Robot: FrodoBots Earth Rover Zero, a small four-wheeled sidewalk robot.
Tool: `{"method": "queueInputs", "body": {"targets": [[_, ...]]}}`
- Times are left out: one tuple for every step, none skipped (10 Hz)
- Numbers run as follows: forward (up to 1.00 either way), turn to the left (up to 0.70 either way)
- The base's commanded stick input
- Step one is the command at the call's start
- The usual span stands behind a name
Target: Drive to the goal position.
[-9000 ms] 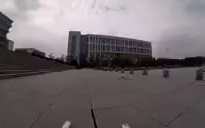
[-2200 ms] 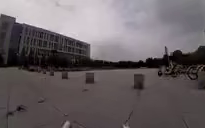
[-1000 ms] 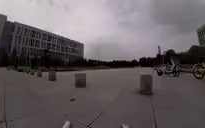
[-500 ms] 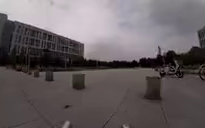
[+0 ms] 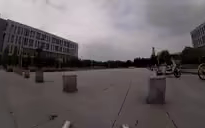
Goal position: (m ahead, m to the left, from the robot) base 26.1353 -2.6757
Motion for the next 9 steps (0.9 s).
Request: {"method": "queueInputs", "body": {"targets": [[0.70,0.00],[0.70,0.00],[0.70,0.00],[0.70,0.00],[0.70,0.00],[0.70,0.00],[0.70,0.00],[0.70,0.00],[0.70,0.00]]}}
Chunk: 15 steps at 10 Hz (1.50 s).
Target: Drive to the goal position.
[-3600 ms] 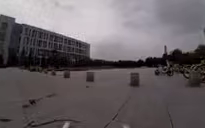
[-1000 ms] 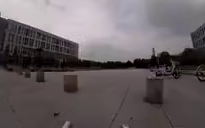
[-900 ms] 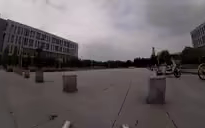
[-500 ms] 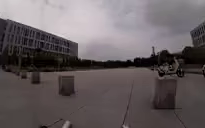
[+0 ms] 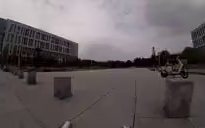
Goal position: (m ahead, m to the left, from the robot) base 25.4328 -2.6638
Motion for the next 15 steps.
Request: {"method": "queueInputs", "body": {"targets": [[0.70,0.00],[0.70,0.00],[0.70,0.00],[0.70,-0.19],[0.70,-0.26],[0.70,-0.16],[0.70,0.00],[0.70,-0.10],[0.70,-0.27],[0.70,-0.26],[0.70,-0.07],[0.70,-0.14],[0.70,-0.20],[0.70,-0.12],[0.70,0.00]]}}
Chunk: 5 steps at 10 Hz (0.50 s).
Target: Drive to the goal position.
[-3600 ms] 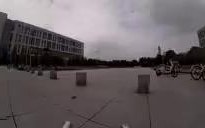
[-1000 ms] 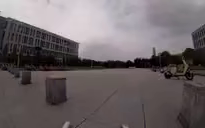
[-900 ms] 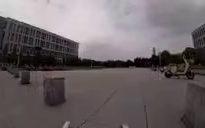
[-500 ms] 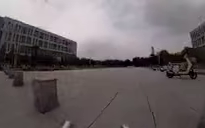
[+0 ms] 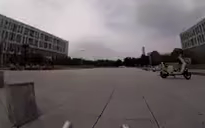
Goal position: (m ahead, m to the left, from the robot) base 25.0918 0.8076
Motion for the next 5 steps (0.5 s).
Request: {"method": "queueInputs", "body": {"targets": [[0.70,0.00],[0.70,-0.10],[0.70,0.00],[0.70,0.00],[0.70,0.00]]}}
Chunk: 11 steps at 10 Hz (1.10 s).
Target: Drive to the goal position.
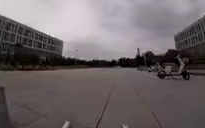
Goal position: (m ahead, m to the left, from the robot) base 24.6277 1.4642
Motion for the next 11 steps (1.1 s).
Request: {"method": "queueInputs", "body": {"targets": [[0.70,0.00],[0.70,0.00],[0.70,0.00],[0.70,0.00],[0.70,0.00],[0.70,0.00],[0.70,0.00],[0.70,0.00],[0.70,0.00],[0.70,0.00],[0.70,0.00]]}}
